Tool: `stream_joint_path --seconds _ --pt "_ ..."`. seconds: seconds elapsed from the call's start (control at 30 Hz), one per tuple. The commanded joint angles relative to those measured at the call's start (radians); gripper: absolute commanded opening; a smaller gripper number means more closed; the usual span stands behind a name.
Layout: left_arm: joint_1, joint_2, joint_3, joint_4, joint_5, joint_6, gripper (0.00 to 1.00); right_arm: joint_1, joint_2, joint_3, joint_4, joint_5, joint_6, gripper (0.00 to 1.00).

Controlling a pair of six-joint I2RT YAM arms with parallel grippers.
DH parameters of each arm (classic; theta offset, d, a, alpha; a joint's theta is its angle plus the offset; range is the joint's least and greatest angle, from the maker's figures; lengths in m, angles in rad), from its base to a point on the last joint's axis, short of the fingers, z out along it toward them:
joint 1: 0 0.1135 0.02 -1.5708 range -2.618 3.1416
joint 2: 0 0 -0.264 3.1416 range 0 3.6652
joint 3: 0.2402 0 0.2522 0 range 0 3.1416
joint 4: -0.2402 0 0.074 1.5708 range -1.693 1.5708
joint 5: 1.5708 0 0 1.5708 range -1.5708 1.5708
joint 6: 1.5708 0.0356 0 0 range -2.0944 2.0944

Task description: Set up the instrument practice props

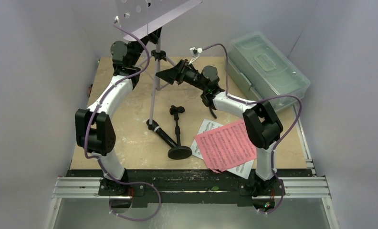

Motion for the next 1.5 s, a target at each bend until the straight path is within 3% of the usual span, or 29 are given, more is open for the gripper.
stream_joint_path --seconds 0.0,0.13,0.27,0.53,0.63,0.83,1.03,1.2,1.47 --pt "0.003 -0.131 0.039 0.376 -0.065 -0.068 0.0 0.003 0.036 0.061 -0.071 0.14 0.091 0.93" --pt "0.003 -0.132 0.029 0.388 -0.069 -0.08 0.0 0.015 0.079 0.129 -0.085 0.161 0.101 0.84" --pt "0.003 -0.116 0.042 0.405 -0.072 -0.098 0.0 0.036 0.117 0.184 -0.115 0.223 0.108 0.68" --pt "0.005 -0.048 0.137 0.426 -0.061 -0.119 0.0 0.049 0.203 0.221 -0.11 0.403 0.109 0.13" --pt "0.014 -0.012 0.193 0.445 -0.058 -0.158 0.0 0.053 0.242 0.227 -0.098 0.488 0.028 0.0" --pt "0.031 0.014 0.231 0.435 -0.049 -0.165 0.0 0.046 0.31 0.252 -0.08 0.534 0.022 0.0" --pt "0.09 -0.013 0.057 0.547 -0.045 -0.259 0.0 0.082 0.352 0.337 -0.099 0.644 -0.06 0.0" --pt "0.127 -0.033 -0.066 0.569 0.03 -0.304 0.0 0.111 0.394 0.372 -0.095 0.71 -0.053 0.0" --pt "0.163 -0.006 -0.085 0.534 0.214 -0.358 0.0 0.165 0.465 0.436 -0.07 0.812 -0.017 0.0"
